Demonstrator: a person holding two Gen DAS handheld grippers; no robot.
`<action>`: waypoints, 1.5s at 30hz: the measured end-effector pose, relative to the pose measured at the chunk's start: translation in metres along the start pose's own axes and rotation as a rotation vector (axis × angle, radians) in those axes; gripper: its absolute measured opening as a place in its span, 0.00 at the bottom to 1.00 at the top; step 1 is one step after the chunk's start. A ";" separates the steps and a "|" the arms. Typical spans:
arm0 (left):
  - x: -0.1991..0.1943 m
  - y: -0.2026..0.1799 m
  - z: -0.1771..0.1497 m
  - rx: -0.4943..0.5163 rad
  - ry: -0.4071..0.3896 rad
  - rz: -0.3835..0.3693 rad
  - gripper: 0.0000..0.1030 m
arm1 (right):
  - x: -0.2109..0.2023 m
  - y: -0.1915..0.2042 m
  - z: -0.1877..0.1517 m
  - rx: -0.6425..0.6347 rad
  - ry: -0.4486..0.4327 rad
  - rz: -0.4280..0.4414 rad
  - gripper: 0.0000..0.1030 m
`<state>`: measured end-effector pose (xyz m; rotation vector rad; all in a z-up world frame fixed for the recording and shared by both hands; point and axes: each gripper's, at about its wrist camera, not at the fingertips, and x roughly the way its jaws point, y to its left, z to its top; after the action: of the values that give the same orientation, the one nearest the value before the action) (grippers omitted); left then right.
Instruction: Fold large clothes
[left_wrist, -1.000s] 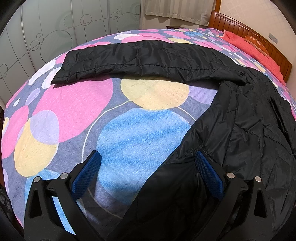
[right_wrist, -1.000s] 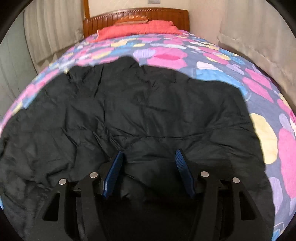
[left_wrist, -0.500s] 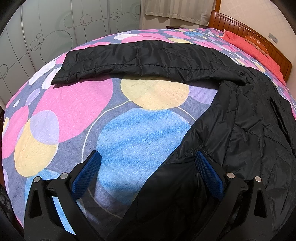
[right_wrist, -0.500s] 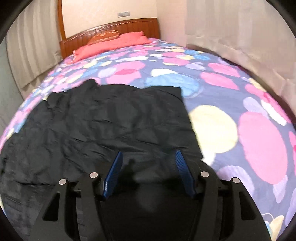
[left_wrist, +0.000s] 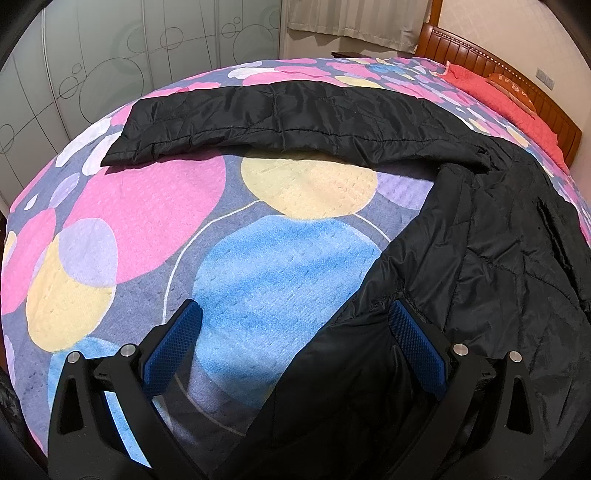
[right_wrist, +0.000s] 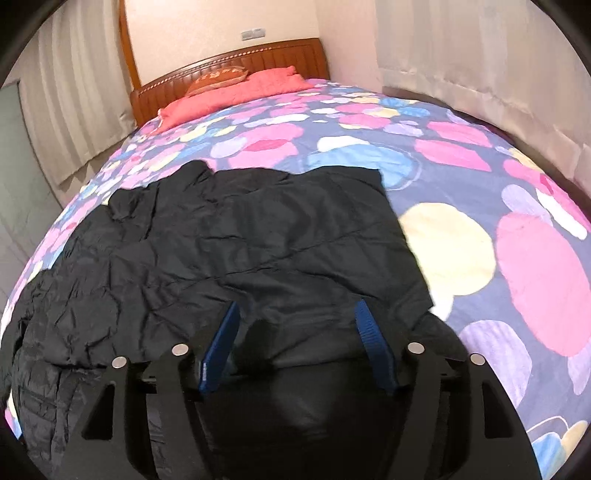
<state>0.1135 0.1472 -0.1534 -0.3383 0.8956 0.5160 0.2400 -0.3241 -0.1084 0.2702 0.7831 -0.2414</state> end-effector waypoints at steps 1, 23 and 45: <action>0.000 0.000 0.000 -0.002 -0.001 -0.003 0.98 | 0.004 0.004 -0.001 -0.014 0.008 -0.001 0.65; 0.016 0.122 0.066 -0.342 -0.105 -0.172 0.98 | 0.024 0.018 -0.014 -0.094 0.041 -0.023 0.85; 0.050 0.168 0.127 -0.498 -0.219 -0.106 0.15 | 0.023 0.020 -0.016 -0.103 0.034 -0.038 0.85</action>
<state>0.1282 0.3617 -0.1310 -0.7624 0.5244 0.6621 0.2517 -0.3026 -0.1325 0.1621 0.8326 -0.2321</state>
